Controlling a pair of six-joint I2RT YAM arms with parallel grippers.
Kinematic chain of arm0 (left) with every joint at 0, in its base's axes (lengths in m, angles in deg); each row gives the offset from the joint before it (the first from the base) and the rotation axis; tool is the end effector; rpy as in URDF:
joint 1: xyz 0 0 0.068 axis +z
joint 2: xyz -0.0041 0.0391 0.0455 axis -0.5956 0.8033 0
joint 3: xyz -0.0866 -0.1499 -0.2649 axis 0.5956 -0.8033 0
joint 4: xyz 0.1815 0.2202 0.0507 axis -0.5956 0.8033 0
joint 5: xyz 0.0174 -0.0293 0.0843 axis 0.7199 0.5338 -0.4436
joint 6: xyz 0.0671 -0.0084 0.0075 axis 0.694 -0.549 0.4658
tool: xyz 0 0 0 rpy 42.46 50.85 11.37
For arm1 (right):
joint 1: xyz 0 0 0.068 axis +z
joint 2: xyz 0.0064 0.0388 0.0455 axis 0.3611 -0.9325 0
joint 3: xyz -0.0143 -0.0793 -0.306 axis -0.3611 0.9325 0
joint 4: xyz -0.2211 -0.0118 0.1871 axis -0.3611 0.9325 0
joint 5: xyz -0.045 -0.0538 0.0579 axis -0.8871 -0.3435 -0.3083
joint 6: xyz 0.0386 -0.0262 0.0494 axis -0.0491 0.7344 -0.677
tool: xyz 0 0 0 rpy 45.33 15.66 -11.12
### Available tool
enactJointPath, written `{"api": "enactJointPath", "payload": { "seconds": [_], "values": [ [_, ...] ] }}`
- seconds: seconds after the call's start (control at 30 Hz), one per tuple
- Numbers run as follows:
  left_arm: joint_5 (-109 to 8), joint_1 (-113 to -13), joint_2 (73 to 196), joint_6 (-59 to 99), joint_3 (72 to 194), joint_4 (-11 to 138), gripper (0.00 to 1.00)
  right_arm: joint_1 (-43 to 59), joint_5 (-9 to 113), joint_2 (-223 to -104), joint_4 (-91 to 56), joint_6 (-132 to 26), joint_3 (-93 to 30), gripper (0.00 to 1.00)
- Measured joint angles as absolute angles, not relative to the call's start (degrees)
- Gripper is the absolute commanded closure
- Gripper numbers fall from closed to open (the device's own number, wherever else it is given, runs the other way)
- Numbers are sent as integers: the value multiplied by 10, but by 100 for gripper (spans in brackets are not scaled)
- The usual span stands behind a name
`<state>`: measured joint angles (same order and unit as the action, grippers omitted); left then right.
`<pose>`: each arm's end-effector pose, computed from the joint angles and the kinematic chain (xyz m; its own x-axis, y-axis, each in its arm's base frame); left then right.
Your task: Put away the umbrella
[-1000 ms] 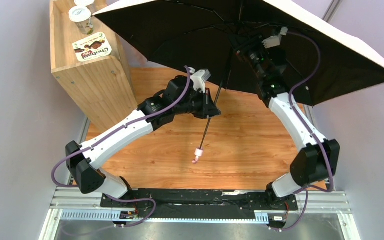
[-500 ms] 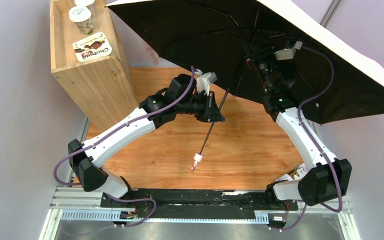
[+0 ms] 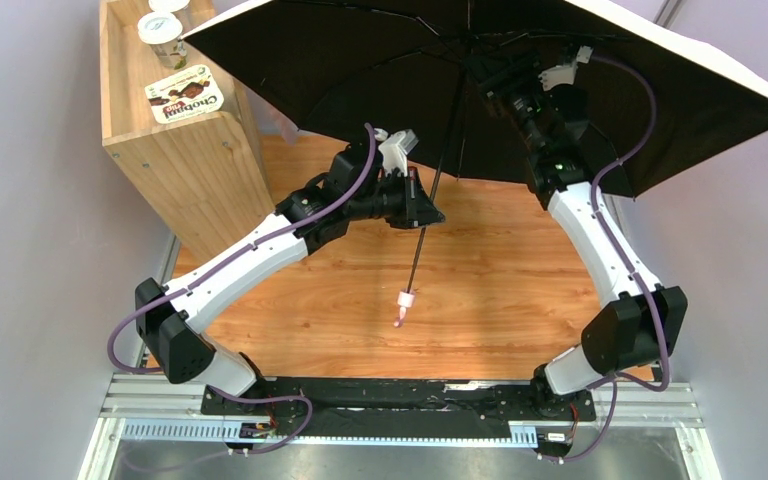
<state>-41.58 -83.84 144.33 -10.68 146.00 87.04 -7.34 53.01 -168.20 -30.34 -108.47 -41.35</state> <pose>0.2508 -0.2955 0.4334 -0.7786 -0.0958 -0.6201 0.4945 0.5146 -0.7004 0.3864 0.1033 0.5033 -0.2419 0.8416 -0.4829 -0.3454 0.3904 0.8534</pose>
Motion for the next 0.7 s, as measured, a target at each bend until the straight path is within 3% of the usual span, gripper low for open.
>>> {"api": "enactJointPath", "payload": {
  "seconds": [0.2,0.33,0.63,0.7],
  "values": [
    [-423,-838,1443,-113,1460,864,100,-73,548,-1702,-287,-1077,-448,45],
    [-423,-838,1443,-116,1460,863,100,-73,551,-1710,-271,-1067,-462,54],
    [-420,-838,1443,-122,1460,863,100,-59,527,-1731,-266,-1057,-473,47],
    [-420,-838,1443,-123,1460,863,100,-57,519,-1740,-264,-1055,-476,51]
  ]
}}
